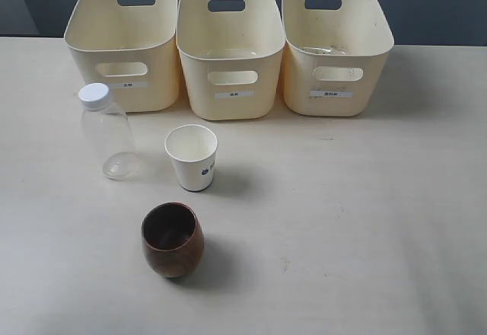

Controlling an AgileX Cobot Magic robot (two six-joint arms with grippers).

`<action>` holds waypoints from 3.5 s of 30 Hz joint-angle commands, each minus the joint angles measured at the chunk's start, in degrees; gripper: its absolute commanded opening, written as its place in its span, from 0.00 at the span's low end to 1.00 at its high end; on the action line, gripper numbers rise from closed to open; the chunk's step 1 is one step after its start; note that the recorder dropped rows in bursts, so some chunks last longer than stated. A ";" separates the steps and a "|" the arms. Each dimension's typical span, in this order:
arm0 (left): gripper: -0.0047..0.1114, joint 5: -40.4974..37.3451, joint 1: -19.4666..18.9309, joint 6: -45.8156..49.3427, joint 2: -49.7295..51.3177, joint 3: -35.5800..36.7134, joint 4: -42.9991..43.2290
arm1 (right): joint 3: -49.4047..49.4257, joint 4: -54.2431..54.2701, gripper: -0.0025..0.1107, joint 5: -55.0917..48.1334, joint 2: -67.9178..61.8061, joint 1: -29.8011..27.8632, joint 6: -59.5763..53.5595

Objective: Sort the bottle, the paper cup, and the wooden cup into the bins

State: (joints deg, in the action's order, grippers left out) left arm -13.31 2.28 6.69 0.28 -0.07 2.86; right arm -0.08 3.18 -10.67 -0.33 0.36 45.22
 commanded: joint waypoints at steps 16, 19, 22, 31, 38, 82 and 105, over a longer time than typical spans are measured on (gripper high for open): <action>0.04 0.05 0.18 -0.11 -0.28 0.07 -0.26 | 0.08 -0.29 0.51 -2.94 0.33 -0.36 -2.71; 0.04 0.05 0.18 -0.11 -0.28 0.07 -0.26 | 0.08 -0.29 0.51 -2.94 0.33 -0.31 -3.27; 0.04 0.05 0.18 -0.11 -0.28 0.07 -0.26 | 0.08 -0.29 0.51 -2.30 0.33 -0.31 -4.07; 0.04 0.05 0.18 -0.11 -0.28 0.07 -0.26 | -7.95 42.18 0.51 -0.71 0.33 -0.20 -55.10; 0.04 0.05 0.18 -0.11 -0.28 0.07 -0.26 | -19.49 91.42 0.51 -20.14 -17.46 -0.36 -108.77; 0.04 0.05 0.18 -0.11 -0.28 0.07 -0.26 | -64.26 96.77 0.72 -17.61 -101.34 40.86 -153.37; 0.04 0.05 0.18 -0.11 -0.28 0.07 -0.26 | -84.88 96.77 0.68 -14.22 -121.01 43.11 -153.54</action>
State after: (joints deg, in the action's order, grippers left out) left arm -13.31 2.28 6.69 0.28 -0.07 2.86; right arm -83.56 99.55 -25.18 -120.26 43.59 -107.97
